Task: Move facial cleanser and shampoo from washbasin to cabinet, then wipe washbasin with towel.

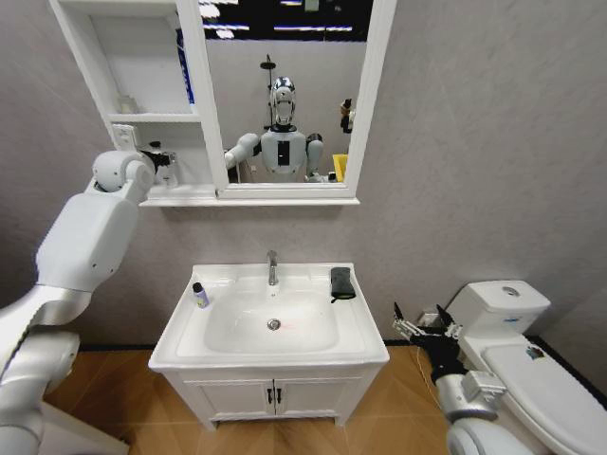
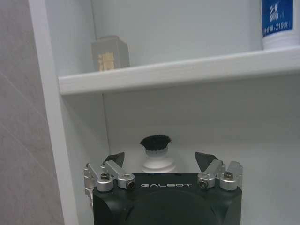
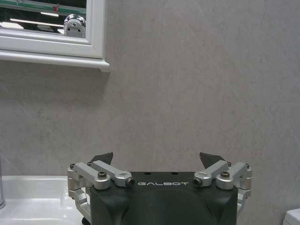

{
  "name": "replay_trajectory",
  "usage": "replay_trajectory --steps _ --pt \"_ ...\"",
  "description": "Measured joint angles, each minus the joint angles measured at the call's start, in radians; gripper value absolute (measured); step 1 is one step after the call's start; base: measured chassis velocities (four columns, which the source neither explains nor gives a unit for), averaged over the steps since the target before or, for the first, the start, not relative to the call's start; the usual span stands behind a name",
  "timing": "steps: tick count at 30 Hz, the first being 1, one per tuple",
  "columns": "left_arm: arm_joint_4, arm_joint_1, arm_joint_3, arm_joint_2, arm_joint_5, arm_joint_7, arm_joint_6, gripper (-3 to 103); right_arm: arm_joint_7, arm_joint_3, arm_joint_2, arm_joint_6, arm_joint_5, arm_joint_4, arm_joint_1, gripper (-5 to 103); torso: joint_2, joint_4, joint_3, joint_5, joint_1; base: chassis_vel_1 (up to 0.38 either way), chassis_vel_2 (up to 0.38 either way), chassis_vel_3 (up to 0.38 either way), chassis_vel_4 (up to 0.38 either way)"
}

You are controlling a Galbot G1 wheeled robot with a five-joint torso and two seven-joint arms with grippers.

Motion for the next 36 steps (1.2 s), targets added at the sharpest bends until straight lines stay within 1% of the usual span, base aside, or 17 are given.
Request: replay_trajectory --steps 6,7,8,11,15,16,18,19,21,22,24,28,30,32,33,34,36 --pt "-0.211 0.088 -0.068 0.092 -0.067 -0.048 0.026 100 0.0 0.004 0.002 0.005 0.0 -0.008 0.0 100 0.0 0.0003 0.0 0.0002 0.0 0.0 0.0 0.0 0.0" --pt "-0.318 0.157 -0.106 0.145 -0.107 -0.084 0.035 100 0.0 0.003 0.002 0.007 -0.001 -0.015 0.004 100 0.0 0.0003 0.0 0.0001 0.0 0.0 0.0 0.0 0.0" --pt "-0.318 0.157 -0.106 0.145 -0.107 -0.084 0.035 100 0.0 0.003 0.002 0.007 -0.001 -0.015 0.004 100 0.0 0.0003 0.0 0.0001 0.0 0.0 0.0 0.0 0.0" --pt "-0.526 0.333 -0.201 0.219 -0.193 -0.169 0.037 100 0.001 -0.003 0.006 0.007 -0.004 -0.022 0.012 100 0.0 0.0006 0.0 -0.0004 0.0 0.0 0.0 0.0 0.0" --pt "-0.7 0.548 -0.326 0.243 -0.211 -0.227 0.033 100 0.001 -0.009 0.008 0.009 -0.008 -0.026 0.012 100 0.0 0.0003 0.0 0.0002 0.0 0.0 0.0 0.0 0.0" --pt "-0.7 0.548 -0.326 0.243 -0.211 -0.227 0.033 100 0.001 -0.009 0.008 0.009 -0.008 -0.026 0.012 100 0.0 0.0003 0.0 0.0002 0.0 0.0 0.0 0.0 0.0" --pt "-0.788 0.754 -0.415 0.224 -0.165 -0.232 0.017 100 0.0 -0.01 0.011 0.013 -0.01 -0.026 0.008 100 0.0 0.0003 0.0 -0.0001 0.0 0.0 0.0 0.0 0.0" --pt "-0.788 0.754 -0.415 0.224 -0.165 -0.232 0.017 100 0.0 -0.01 0.011 0.013 -0.01 -0.026 0.008 100 0.0 0.0003 0.0 -0.0001 0.0 0.0 0.0 0.0 0.0" --pt "-0.831 0.958 -0.489 0.164 -0.062 -0.185 -0.01 100 0.0 -0.007 0.01 0.017 -0.01 -0.026 0.0 100 0.0 0.0003 0.0 -0.0001 0.0 0.0 0.0 0.0 0.0" --pt "-0.831 0.958 -0.489 0.164 -0.062 -0.185 -0.01 100 0.0 -0.007 0.01 0.017 -0.01 -0.026 0.0 100 0.0 0.0003 0.0 -0.0001 0.0 0.0 0.0 0.0 0.0" --pt "-0.837 1.151 -0.523 0.047 0.1 -0.105 -0.088 100 -0.002 -0.007 0.008 0.023 -0.015 -0.029 -0.004 100 0.0 0.0005 0.0 -0.0004 0.0 0.0 0.0 0.0 0.0" --pt "-0.812 1.236 -0.513 -0.049 0.206 -0.068 -0.162 100 -0.003 -0.017 0.011 0.024 -0.024 -0.03 -0.002 100 0.0 0.0002 0.0 0.0004 0.0 0.0 0.0 0.0 0.0" --pt "-0.748 1.285 -0.492 -0.135 0.336 -0.017 -0.264 100 -0.003 -0.025 0.017 0.022 -0.03 -0.024 0.002 100 0.0 0.0002 0.0 0.0001 0.0 0.0 0.0 0.0 0.0" --pt "-0.716 1.298 -0.486 -0.164 0.387 0.008 -0.302 100 -0.003 -0.026 0.019 0.021 -0.031 -0.021 0.002 100 0.0 0.0001 0.0 0.0001 0.0 0.0 0.0 0.0 0.0" --pt "-0.639 1.308 -0.467 -0.21 0.484 0.05 -0.377 100 -0.003 -0.025 0.019 0.02 -0.032 -0.015 0.0 100 0.0 0.0003 0.0 0.0001 0.0 0.0 0.0 0.0 0.0" --pt "-0.639 1.308 -0.467 -0.21 0.484 0.05 -0.377 100 -0.003 -0.025 0.019 0.02 -0.032 -0.015 0.0 100 0.0 0.0003 0.0 0.0001 0.0 0.0 0.0 0.0 0.0" --pt "-0.541 1.291 -0.437 -0.249 0.545 0.073 -0.439 100 -0.001 -0.015 0.017 0.021 -0.034 -0.012 -0.005 100 0.0 0.0003 0.0 0.0 0.0 0.0 0.0 0.0 0.0"
